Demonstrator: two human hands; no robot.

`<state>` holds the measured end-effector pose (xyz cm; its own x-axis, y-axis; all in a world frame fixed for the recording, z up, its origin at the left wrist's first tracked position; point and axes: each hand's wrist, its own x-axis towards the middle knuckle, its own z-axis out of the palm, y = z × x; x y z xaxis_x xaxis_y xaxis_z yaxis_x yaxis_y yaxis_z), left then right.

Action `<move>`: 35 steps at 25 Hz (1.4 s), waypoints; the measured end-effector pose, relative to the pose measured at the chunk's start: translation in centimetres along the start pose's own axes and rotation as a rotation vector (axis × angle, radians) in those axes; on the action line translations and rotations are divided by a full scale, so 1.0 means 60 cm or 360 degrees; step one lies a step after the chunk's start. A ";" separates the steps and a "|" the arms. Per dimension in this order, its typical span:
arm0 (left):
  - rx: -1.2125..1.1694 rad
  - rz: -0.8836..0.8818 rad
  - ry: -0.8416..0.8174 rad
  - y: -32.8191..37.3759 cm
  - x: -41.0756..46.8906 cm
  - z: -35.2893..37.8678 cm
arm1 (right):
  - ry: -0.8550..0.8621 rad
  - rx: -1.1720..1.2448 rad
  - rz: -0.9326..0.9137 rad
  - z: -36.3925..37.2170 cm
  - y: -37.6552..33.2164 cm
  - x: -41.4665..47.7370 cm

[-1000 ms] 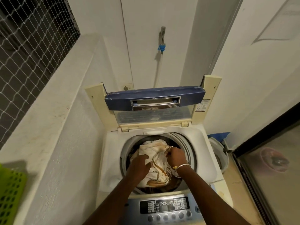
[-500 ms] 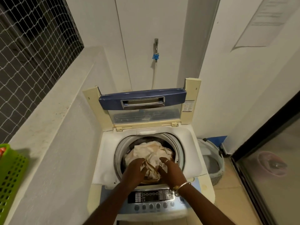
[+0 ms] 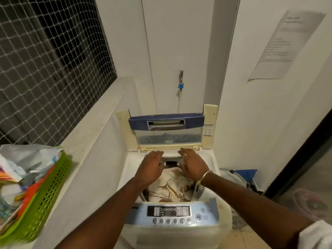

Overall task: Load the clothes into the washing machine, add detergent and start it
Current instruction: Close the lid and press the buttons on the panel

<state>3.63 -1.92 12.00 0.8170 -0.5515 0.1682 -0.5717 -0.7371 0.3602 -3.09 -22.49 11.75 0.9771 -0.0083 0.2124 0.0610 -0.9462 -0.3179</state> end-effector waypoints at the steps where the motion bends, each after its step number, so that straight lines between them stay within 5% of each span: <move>1: 0.0056 0.0035 0.0029 -0.002 0.007 -0.021 | 0.0020 -0.0103 -0.0046 -0.019 -0.003 0.012; 10: 0.0792 0.0413 0.0081 -0.035 0.099 -0.080 | -0.0042 -0.0664 -0.0212 -0.074 -0.018 0.123; 35: 0.0429 0.0271 -0.0157 -0.077 0.231 -0.057 | -0.0094 -0.0659 0.0025 0.015 -0.017 0.272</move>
<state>17.87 -4.80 15.80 0.7047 -0.7008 0.1108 -0.7091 -0.7009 0.0764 12.98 -21.35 14.72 0.9881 -0.0168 0.1530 -0.0293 -0.9964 0.0800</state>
